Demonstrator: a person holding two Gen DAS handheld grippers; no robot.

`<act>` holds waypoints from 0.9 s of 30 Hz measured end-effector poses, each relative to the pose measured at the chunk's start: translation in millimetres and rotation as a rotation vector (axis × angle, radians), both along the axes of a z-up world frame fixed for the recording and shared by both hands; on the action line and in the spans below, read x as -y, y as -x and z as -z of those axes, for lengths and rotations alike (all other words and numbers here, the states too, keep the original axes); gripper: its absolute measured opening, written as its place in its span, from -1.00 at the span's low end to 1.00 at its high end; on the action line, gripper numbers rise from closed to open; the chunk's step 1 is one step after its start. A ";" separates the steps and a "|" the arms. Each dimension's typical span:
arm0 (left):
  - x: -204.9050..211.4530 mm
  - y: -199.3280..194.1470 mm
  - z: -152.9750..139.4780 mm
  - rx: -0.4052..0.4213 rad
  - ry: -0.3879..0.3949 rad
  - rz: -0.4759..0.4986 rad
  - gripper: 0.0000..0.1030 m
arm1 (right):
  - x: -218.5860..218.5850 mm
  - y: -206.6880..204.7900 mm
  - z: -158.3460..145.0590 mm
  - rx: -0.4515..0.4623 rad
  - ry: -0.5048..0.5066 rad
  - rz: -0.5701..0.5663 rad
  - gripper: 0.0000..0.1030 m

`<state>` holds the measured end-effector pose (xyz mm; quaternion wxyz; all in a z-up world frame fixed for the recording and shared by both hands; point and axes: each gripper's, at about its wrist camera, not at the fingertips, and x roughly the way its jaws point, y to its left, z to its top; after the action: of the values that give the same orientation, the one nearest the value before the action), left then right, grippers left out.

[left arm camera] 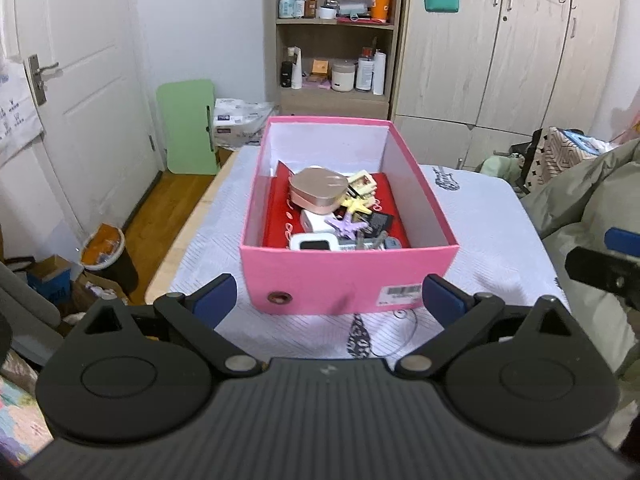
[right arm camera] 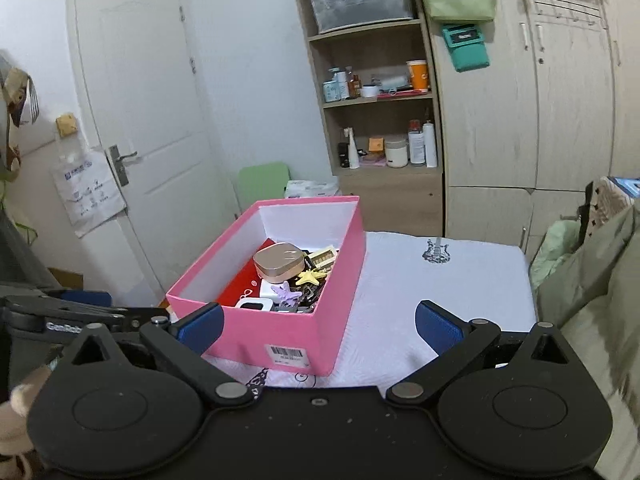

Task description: Organize rigid objects

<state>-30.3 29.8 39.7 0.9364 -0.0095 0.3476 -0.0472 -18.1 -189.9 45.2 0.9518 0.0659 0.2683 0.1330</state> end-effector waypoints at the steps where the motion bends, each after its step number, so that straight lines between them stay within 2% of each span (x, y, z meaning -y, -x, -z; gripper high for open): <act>1: 0.6 1.2 1.8 -0.004 0.006 0.006 0.95 | -0.4 3.1 0.8 0.006 -0.002 0.007 1.00; 6: 2.2 6.7 14.0 -0.023 0.019 0.013 0.95 | -3.7 18.3 1.4 0.056 0.064 0.021 1.00; 10: 1.8 6.8 20.5 -0.022 0.020 -0.005 0.95 | 0.0 19.8 2.1 0.047 0.058 0.047 1.00; 13: 5.3 6.3 21.4 -0.005 -0.008 -0.011 0.95 | 0.0 18.4 3.5 0.041 0.067 0.075 1.00; 17: 10.2 6.8 24.0 -0.004 -0.020 0.003 0.95 | -5.6 19.3 7.5 0.045 0.126 0.090 1.00; 21: 10.7 7.9 26.6 0.005 -0.028 -0.005 0.95 | -1.9 17.3 9.3 0.018 0.082 0.093 1.00; 27: 14.5 8.4 30.4 0.001 -0.036 -0.001 0.96 | -5.5 20.9 13.5 0.013 0.097 0.100 1.00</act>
<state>-38.7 15.3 9.3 0.9367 0.0070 0.3478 -0.0405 -39.0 -184.4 31.8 0.9611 0.0322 0.2647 0.0723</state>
